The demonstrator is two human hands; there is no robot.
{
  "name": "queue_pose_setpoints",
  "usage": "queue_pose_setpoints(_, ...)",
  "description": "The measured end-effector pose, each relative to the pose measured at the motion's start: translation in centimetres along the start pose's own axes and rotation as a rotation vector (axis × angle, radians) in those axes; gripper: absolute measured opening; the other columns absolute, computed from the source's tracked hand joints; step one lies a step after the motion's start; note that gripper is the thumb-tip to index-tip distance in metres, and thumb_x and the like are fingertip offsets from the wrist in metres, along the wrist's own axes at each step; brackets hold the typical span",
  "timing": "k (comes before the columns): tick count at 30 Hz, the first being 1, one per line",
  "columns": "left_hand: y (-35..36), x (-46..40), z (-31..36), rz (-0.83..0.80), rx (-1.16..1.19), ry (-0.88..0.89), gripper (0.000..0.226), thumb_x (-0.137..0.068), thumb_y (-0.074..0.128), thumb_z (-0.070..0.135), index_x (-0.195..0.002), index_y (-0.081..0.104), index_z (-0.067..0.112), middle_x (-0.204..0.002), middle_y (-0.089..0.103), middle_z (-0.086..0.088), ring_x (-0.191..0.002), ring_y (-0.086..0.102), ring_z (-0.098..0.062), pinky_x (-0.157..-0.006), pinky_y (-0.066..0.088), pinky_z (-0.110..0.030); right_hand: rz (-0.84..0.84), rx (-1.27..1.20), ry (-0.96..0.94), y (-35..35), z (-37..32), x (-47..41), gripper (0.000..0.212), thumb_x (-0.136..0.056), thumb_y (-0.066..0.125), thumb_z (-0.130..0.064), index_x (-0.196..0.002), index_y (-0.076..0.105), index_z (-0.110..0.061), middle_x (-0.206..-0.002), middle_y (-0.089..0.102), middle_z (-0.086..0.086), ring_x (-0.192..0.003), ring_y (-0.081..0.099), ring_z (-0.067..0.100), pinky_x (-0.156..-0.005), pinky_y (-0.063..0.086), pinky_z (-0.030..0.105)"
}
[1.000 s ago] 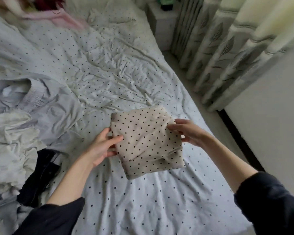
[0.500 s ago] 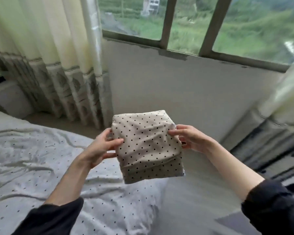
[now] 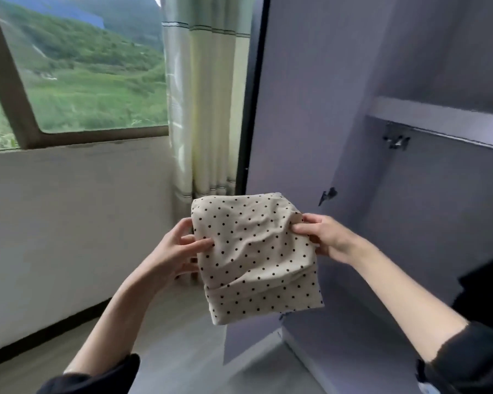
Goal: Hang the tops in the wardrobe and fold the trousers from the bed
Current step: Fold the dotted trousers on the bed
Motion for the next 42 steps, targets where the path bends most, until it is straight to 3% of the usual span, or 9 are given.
queue_pose_setpoints(4, 11.2, -6.7, 2.5, -0.22, -0.026, 0.048, 0.04, -0.082, 0.068, 0.015, -0.117, 0.051, 0.024, -0.1, 0.072, -0.007, -0.093, 0.069, -0.023, -0.077, 0.056, -0.044, 0.275, -0.064, 0.013, -12.1, 0.6, 4.1, 0.018, -0.085, 0.066, -0.015, -0.101, 0.066, -0.022, -0.102, 0.07, 0.003, -0.094, 0.063, 0.021, -0.09, 0.048, 0.04)
queue_pose_setpoints(9, 21.6, -12.3, 6.4, -0.436, -0.053, 0.094, 0.036, -0.084, 0.066, 0.011, -0.116, 0.054, 0.023, -0.099, 0.071, -0.009, -0.088, 0.069, -0.023, -0.077, 0.057, -0.042, 0.529, -0.133, -0.014, -21.8, 0.0, 8.6, 0.013, -0.082, 0.068, -0.014, -0.094, 0.069, -0.019, -0.098, 0.068, 0.004, -0.093, 0.057, 0.022, -0.083, 0.042, 0.037)
queue_pose_setpoints(14, 30.8, -16.4, 12.9, -0.623, -0.087, 0.203, 0.034, -0.084, 0.067, 0.015, -0.114, 0.056, 0.026, -0.101, 0.071, -0.008, -0.088, 0.069, -0.025, -0.076, 0.058, -0.04, 0.766, -0.165, -0.094, -29.7, -3.1, 13.3, 0.023, -0.078, 0.073, -0.018, -0.1, 0.07, -0.016, -0.107, 0.07, 0.009, -0.107, 0.062, 0.031, -0.1, 0.045, 0.047)
queue_pose_setpoints(17, 36.2, -18.0, 17.0, -0.699, -0.052, 0.252, 0.031, -0.084, 0.066, 0.013, -0.109, 0.057, 0.029, -0.099, 0.072, -0.005, -0.079, 0.071, -0.019, -0.065, 0.058, -0.031, 0.869, -0.155, -0.148, -34.3, -5.7, 15.8, 0.018, -0.077, 0.073, -0.017, -0.095, 0.07, -0.016, -0.104, 0.071, 0.008, -0.103, 0.064, 0.028, -0.098, 0.046, 0.046)
queue_pose_setpoints(21, 42.5, -19.4, 21.4, -0.779, -0.053, 0.339, 0.035, -0.085, 0.065, 0.01, -0.115, 0.055, 0.025, -0.091, 0.072, -0.002, -0.061, 0.066, -0.011, -0.057, 0.054, -0.027, 0.941, -0.116, -0.203, -39.7, -8.8, 18.4, 0.012, -0.079, 0.071, -0.017, -0.091, 0.068, -0.017, -0.093, 0.07, 0.004, -0.09, 0.062, 0.022, -0.075, 0.048, 0.033)
queue_pose_setpoints(34, 62.3, -29.9, 32.7, -0.743, -0.04, 0.424, 0.047, -0.086, 0.064, 0.008, -0.128, 0.047, 0.02, -0.095, 0.07, -0.003, -0.073, 0.069, -0.016, -0.055, 0.056, -0.028, 1.03, 0.051, -0.257, -61.6, -18.1, 19.3, 0.007, -0.085, 0.067, -0.021, -0.085, 0.06, -0.019, -0.085, 0.065, -0.001, -0.074, 0.061, 0.013, -0.058, 0.048, 0.024)
queue_pose_setpoints(36, 64.8, -32.2, 30.2, -0.727, -0.186, 0.355, 0.045, -0.087, 0.063, 0.006, -0.13, 0.048, 0.012, -0.1, 0.067, -0.006, -0.075, 0.068, -0.017, -0.055, 0.058, -0.029, 1.038, 0.099, -0.109, -64.4, -15.7, 17.4, 0.008, -0.087, 0.065, -0.021, -0.092, 0.059, -0.017, -0.09, 0.061, 0.0, -0.079, 0.058, 0.015, -0.066, 0.047, 0.029)
queue_pose_setpoints(39, 66.3, -34.7, 26.3, -0.643, -0.7, 0.354, 0.047, -0.091, 0.059, 0.015, -0.134, 0.042, 0.01, -0.117, 0.06, -0.008, -0.088, 0.065, -0.022, -0.078, 0.056, -0.033, 1.048, 0.245, 0.099, -66.0, -12.1, 15.8, 0.019, -0.091, 0.06, -0.023, -0.109, 0.057, -0.016, -0.103, 0.056, 0.003, -0.094, 0.053, 0.019, -0.079, 0.044, 0.031)
queue_pose_setpoints(42, 68.6, -35.0, 28.2, -0.608, -0.857, 0.669, 0.045, -0.094, 0.054, 0.021, -0.137, 0.042, 0.016, -0.138, 0.044, -0.007, -0.122, 0.046, -0.021, -0.094, 0.038, -0.025, 1.084, 0.419, 0.01, -66.9, -13.4, 15.2, 0.02, -0.093, 0.057, -0.023, -0.108, 0.065, -0.014, -0.108, 0.056, -0.001, -0.099, 0.049, 0.015, -0.082, 0.039, 0.027)
Point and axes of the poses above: each hand's wrist, its own x-axis away from the middle knuckle, its own y-axis out of the palm, z = x × y, the point moved 10 cm from there along -x, towards the middle knuckle
